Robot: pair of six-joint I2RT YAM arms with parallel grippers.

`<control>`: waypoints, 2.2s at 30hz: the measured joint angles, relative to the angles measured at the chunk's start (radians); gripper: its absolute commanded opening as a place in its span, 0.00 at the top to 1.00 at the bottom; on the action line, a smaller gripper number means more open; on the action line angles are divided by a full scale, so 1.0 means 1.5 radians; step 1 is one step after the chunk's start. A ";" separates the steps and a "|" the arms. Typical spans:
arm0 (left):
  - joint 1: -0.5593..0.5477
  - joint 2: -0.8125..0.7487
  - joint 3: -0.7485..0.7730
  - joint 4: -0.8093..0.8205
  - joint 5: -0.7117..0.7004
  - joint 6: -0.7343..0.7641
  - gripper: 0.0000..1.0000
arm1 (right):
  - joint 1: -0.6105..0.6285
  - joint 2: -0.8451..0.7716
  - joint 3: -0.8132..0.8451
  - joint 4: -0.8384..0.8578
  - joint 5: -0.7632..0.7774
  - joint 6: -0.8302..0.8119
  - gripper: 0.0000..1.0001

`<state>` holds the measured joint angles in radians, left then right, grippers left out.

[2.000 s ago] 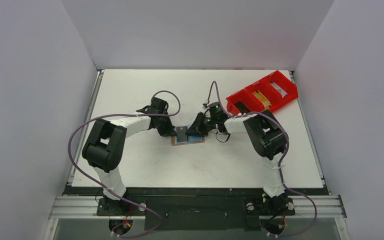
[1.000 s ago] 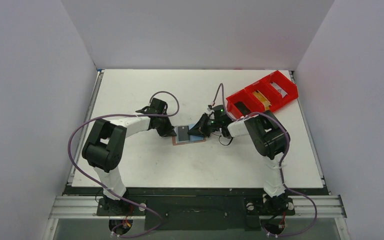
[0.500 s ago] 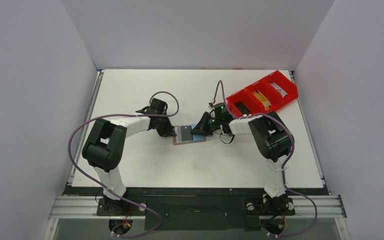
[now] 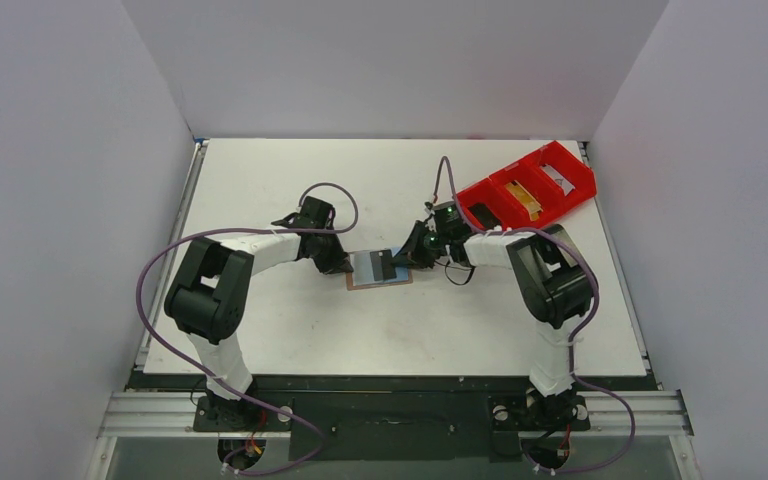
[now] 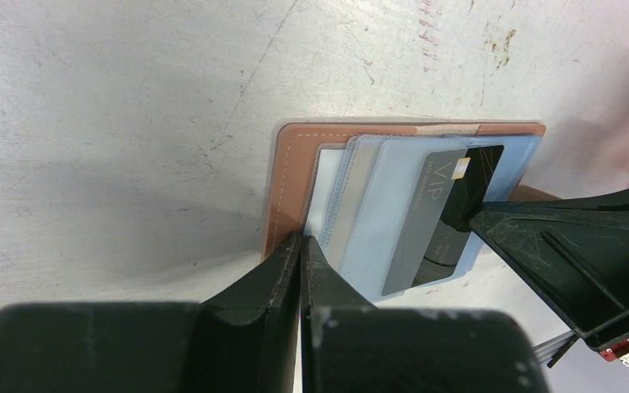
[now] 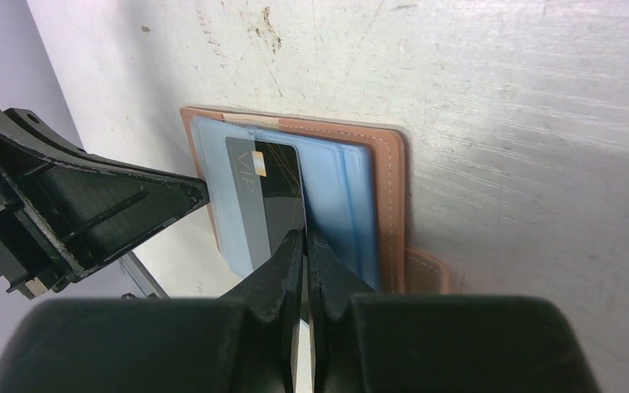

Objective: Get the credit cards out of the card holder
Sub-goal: Remove the credit card from the card holder.

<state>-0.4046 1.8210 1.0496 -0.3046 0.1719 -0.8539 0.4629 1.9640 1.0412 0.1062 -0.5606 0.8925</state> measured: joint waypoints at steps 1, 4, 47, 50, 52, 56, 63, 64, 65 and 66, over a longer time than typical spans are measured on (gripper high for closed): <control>0.000 0.000 0.000 0.000 0.000 0.000 1.00 | -0.001 -0.002 0.000 -0.004 0.003 -0.003 1.00; 0.000 0.000 0.000 0.000 0.000 0.000 1.00 | -0.003 -0.004 0.001 -0.010 0.005 -0.010 1.00; -0.001 -0.016 0.076 -0.123 -0.015 0.074 1.00 | -0.016 -0.092 0.025 -0.170 0.071 -0.068 1.00; -0.001 -0.019 0.076 -0.127 -0.011 0.074 1.00 | -0.016 -0.100 0.026 -0.179 0.075 -0.070 1.00; -0.001 -0.020 0.077 -0.129 -0.010 0.074 1.00 | -0.016 -0.104 0.028 -0.185 0.076 -0.072 1.00; -0.001 -0.023 0.084 -0.132 -0.005 0.075 1.00 | -0.016 -0.113 0.034 -0.202 0.081 -0.080 1.00; -0.010 -0.027 0.112 -0.130 0.022 0.072 1.00 | -0.016 -0.119 0.053 -0.224 0.091 -0.088 1.00; -0.014 -0.027 0.118 -0.128 0.032 0.070 1.00 | -0.016 -0.119 0.054 -0.226 0.092 -0.089 1.00; -0.018 -0.026 0.125 -0.124 0.042 0.068 1.00 | -0.016 -0.120 0.054 -0.228 0.092 -0.089 1.00; -0.021 -0.024 0.130 -0.119 0.050 0.066 1.00 | -0.016 -0.120 0.054 -0.229 0.092 -0.090 1.00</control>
<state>-0.4355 1.7844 1.2449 -0.4828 0.2474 -0.7547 0.4389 1.7847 1.1221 -0.2379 -0.4221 0.7578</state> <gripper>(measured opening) 0.003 0.003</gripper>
